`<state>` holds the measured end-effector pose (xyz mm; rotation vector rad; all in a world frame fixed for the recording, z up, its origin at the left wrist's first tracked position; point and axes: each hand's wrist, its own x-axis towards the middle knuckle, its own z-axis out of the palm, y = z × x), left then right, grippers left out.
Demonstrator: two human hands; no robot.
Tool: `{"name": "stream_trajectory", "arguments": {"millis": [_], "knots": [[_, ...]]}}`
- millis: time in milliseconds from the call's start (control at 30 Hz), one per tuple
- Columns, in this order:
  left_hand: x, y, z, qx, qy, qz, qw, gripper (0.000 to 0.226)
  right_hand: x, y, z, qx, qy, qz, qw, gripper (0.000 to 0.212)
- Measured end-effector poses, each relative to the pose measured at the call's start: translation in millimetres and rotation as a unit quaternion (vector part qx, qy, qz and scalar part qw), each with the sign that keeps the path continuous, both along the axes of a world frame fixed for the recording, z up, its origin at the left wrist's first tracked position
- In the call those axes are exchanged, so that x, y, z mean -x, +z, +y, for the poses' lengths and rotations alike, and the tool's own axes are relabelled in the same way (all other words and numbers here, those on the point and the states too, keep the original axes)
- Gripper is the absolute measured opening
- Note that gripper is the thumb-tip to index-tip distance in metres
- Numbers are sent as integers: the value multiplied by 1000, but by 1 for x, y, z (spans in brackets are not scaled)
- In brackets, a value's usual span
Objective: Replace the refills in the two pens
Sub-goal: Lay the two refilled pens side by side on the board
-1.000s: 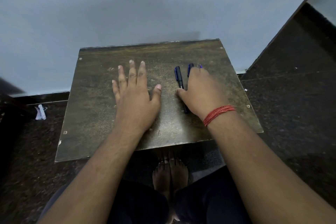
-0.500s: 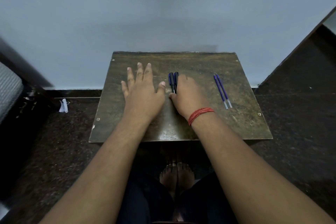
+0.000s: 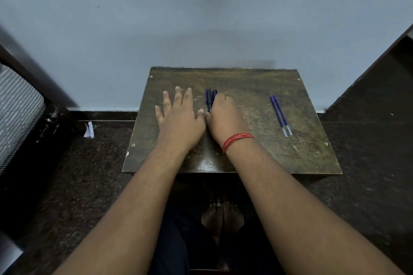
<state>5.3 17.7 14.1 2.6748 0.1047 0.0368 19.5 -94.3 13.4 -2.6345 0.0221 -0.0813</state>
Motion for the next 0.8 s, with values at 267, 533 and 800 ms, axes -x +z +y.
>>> {"name": "stream_trajectory", "arguments": {"millis": [267, 533, 800], "knots": [[-5, -5, 0, -10, -23, -5, 1000, 66, -1, 17, -65, 23, -29, -61, 997, 25], [-11, -10, -14, -18, -59, -12, 998, 65, 0, 19, -152, 67, -145, 79, 984, 37], [-10, -11, -18, -22, -68, -15, 997, 66, -9, 12, -117, 92, -100, 105, 985, 26]]}}
